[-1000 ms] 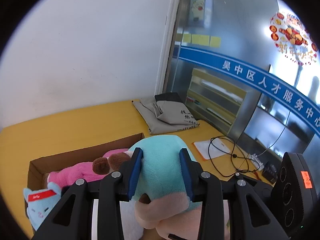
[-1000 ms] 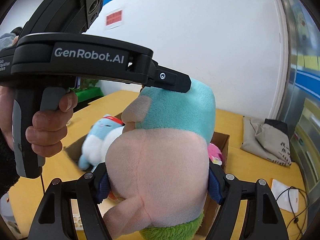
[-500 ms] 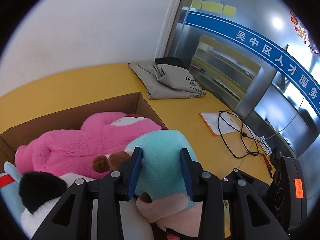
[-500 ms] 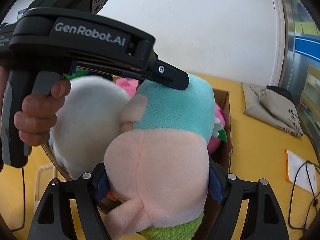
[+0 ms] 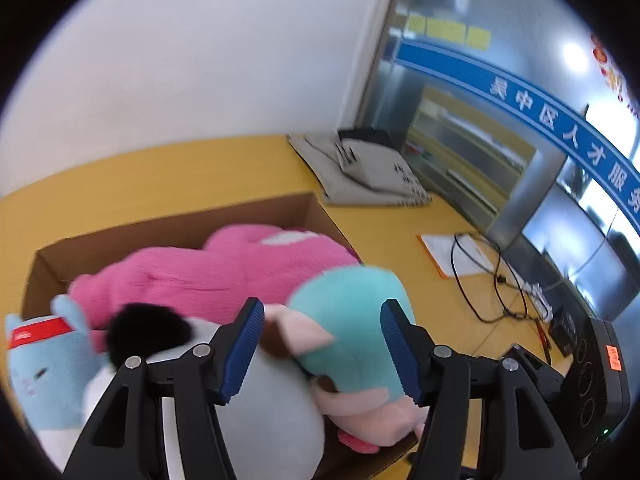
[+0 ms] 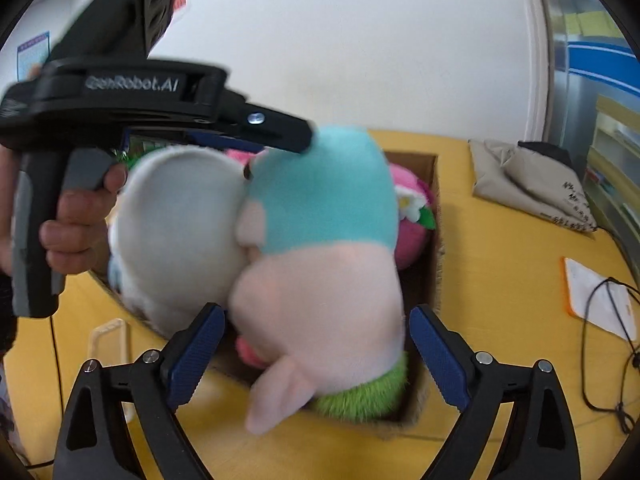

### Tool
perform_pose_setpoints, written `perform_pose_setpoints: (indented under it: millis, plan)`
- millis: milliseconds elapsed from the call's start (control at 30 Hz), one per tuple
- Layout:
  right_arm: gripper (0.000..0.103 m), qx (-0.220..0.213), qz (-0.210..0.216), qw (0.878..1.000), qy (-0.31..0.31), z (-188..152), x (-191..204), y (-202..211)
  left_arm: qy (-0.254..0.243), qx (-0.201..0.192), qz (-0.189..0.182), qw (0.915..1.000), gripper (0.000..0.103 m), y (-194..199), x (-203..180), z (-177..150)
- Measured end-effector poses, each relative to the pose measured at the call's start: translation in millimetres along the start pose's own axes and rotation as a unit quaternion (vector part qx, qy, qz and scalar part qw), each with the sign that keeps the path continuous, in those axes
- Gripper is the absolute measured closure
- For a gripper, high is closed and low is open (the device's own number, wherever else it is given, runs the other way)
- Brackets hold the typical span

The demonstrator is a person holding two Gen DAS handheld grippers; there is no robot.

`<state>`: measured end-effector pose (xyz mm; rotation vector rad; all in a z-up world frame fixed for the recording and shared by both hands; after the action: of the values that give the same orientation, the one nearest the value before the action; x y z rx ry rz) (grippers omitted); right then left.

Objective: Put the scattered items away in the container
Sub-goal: 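Open both grippers to drop the pig plush into the box, then move both tools to the clear phone case with white frame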

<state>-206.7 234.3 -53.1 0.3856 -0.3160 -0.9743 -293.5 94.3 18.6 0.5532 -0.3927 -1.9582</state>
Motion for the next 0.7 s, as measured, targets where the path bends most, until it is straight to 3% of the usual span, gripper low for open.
perform_pose_setpoints:
  millis: [67, 267, 367, 500, 567, 700]
  plan:
    - [0.005, -0.006, -0.006, 1.000, -0.002, 3.0, 2.3, 15.6, 0.000, -0.024, 0.010, 0.9997, 0.030, 25.5, 6.6, 3.6]
    - [0.001, -0.011, -0.015, 1.000, -0.018, 3.6, 7.6, 46.7, -0.027, -0.064, 0.065, 0.9955, 0.028, 98.6, 24.7, -20.0]
    - [0.000, -0.011, -0.017, 0.999, -0.027, 3.8, 16.1, 57.9, -0.038, -0.073, 0.105, 0.9910, 0.026, 131.0, 25.1, -43.5]
    - [0.000, -0.021, -0.036, 0.999, -0.030, 4.8, 35.0, 75.5, -0.039, -0.096, 0.176, 0.9790, 0.026, 175.0, 19.2, -75.2]
    - [0.000, -0.024, -0.051, 0.998, -0.021, 2.8, 45.5, 81.7, -0.025, -0.106, 0.178, 0.9780, 0.026, 191.8, 12.2, -88.7]
    - [0.000, -0.024, -0.055, 0.998, 0.008, -6.0, 74.7, 94.3, -0.008, -0.097, 0.147, 0.9844, 0.025, 206.0, 2.0, -118.0]
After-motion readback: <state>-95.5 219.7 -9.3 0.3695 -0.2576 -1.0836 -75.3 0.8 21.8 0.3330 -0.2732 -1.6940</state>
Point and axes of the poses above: each gripper's, at about its wrist camera, not at the fingertips, and y roughly against the way its jaws point, x to its left, z to its top, the point moved 9 cm from there along -y, roughly the way its jaws point, and after that the axes turned 10 degrees about -x, right-handed, at the moved point
